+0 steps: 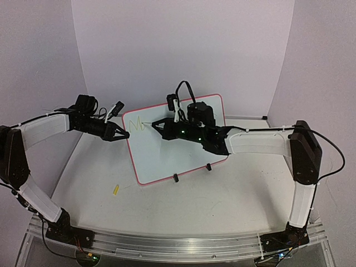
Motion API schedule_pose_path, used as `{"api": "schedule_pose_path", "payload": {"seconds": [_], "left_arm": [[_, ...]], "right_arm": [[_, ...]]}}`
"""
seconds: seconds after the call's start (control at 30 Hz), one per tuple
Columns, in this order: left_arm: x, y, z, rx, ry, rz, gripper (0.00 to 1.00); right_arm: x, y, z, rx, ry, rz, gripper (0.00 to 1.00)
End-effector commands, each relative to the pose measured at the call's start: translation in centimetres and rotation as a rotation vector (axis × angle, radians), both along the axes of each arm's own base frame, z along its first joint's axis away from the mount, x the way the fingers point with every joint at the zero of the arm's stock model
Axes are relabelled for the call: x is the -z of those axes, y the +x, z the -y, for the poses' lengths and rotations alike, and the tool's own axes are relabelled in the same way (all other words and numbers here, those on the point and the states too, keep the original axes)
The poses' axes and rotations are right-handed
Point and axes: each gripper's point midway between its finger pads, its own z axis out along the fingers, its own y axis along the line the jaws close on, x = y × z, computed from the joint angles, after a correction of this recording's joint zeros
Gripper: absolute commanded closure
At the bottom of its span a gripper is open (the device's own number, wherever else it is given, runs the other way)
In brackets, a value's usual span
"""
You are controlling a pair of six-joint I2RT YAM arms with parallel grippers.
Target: Write a sentence on the whiteboard
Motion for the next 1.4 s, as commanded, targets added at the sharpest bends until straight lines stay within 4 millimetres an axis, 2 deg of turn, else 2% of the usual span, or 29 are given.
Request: {"api": "schedule_pose_path", "payload": {"seconds": [0.0,0.33,0.5,0.83,1.37], "left_arm": [[0.3,0.1,-0.5,-0.03,0.044,0.019,1.0],[0.2,0.1,-0.7,-0.033,0.055,0.029,1.0],[0.1,0.0,-0.7,-0.033,0.055,0.031,1.0],[0.1,0.0,-0.7,-0.035,0.056,0.032,1.0],[0.4,0.1,-0.7,-0.034,0.059,0.02,1.0]], "right_arm": [[0.0,1.2,-0.2,0.02,0.007,0.003,1.0],[-5.2,-1.2,0.8,-0.052,0.067,0.067,1.0],[-6.3,-2.2,1.9,-0.054,0.077,0.071,1.0],[-4.0,-1.7,2.1,-0.028,0.02,0.062,1.0],[-2.1,0.1,0.9,0.001,-0.021,0.06,1.0]]}}
